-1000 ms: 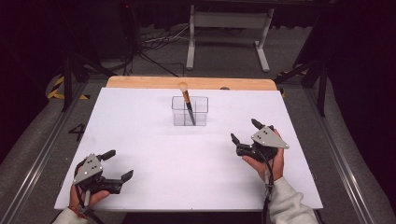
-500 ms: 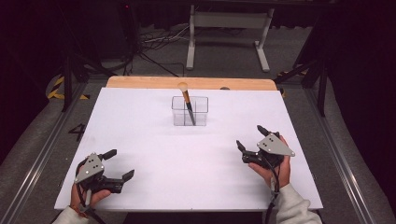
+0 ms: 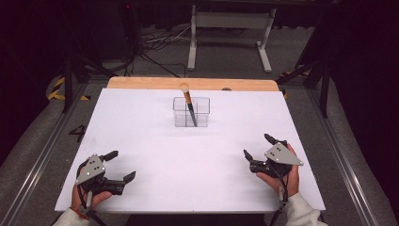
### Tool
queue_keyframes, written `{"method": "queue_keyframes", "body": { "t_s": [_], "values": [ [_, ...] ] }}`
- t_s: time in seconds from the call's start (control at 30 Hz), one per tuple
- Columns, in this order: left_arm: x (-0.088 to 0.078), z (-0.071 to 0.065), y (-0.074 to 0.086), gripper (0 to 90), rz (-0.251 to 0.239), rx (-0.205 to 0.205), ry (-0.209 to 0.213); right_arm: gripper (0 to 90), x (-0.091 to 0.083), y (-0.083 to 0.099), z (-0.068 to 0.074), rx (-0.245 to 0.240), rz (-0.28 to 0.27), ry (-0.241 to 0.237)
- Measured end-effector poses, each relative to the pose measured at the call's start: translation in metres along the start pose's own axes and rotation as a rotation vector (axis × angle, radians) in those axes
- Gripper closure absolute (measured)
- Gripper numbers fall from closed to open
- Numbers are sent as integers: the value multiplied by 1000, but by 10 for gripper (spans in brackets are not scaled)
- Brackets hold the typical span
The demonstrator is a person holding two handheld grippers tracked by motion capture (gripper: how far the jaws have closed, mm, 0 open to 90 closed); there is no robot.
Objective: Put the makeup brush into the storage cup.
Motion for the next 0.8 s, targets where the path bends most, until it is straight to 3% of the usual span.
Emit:
{"method": "queue_keyframes", "body": {
  "t_s": [0.43, 0.8],
  "values": [
    [0, 0, -1, 40, 0, 4, 2, 111, -19, 17, -4, 4, 24, -6],
    [4, 0, -3, 39, -2, 3, 7, 74, -34, 38, -6, 46, 68, -18]
  ]
}}
Point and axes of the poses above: each handheld gripper's, and its own axes: x roughly forward along the jaws, y roughly out of its underside, z roughly to its left, the point moved 1 cm from there along x, roughly forward along the jaws, and after that the axes turned 3 degrees about -x, right-handed, at the moved point
